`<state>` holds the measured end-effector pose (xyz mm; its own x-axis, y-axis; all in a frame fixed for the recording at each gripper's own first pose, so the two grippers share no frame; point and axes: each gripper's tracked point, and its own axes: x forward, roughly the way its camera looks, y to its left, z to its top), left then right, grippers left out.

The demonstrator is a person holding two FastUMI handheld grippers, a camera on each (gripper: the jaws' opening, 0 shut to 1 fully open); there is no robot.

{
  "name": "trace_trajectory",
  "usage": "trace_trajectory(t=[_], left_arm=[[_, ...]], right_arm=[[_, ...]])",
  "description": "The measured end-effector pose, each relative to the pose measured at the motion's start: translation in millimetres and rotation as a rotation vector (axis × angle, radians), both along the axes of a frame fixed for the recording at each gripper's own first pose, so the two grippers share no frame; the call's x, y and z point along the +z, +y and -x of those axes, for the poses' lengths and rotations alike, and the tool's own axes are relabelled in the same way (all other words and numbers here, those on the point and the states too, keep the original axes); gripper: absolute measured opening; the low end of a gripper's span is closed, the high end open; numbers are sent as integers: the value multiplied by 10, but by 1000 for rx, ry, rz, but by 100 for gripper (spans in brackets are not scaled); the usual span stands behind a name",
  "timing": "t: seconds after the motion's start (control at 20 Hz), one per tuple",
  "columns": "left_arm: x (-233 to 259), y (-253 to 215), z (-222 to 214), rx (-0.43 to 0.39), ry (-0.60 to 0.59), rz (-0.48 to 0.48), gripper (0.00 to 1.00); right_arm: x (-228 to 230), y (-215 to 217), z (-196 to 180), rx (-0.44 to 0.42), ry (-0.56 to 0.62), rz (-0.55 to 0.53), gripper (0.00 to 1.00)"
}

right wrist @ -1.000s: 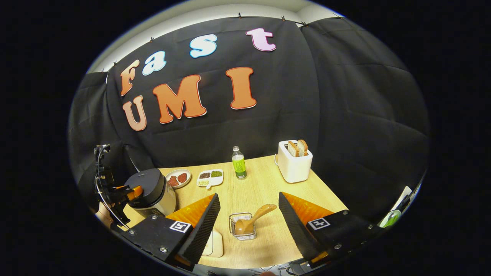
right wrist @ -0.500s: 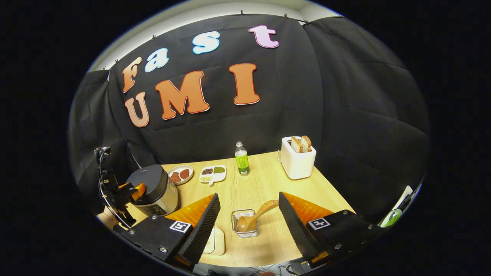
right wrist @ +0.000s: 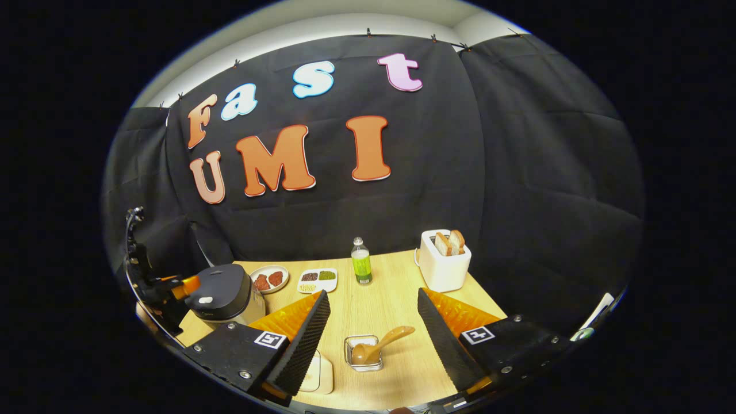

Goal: Close the left gripper, press the button to open the rice cooker; take a wooden spoon from the chopstick holder with the right hand, scoop a spoonful of rice and pour it into the rice cooker, then put the wooden spoon back into the chopstick holder.

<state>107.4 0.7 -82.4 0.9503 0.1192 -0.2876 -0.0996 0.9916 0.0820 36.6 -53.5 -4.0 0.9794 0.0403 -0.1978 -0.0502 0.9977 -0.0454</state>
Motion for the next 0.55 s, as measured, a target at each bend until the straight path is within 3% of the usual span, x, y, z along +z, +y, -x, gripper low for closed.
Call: trace_trajectory(t=[0.05,0.1,0.15,0.2,0.25,0.4,0.55], left_arm=[[214,-5,69,-1,-19,5,100],[462,-7,151,-3,-45,4,94],[699,-9,236,-5,-72,0,100],[938,1,327,-6,-98,-9,94],[1155,9,413,-6,-129,-22,100],[1699,77,679,10,-200,-83,100],[2069,-22,866,-6,-262,-72,100]], right_arm=[[91,-1,-19,1,-17,8,95],[189,1,-25,2,-34,14,95],[295,10,-41,4,-53,18,95],[411,18,-42,7,-76,18,95],[540,30,-37,9,-100,19,95],[869,4,-9,2,-164,37,95],[1143,20,75,5,-211,39,95]])
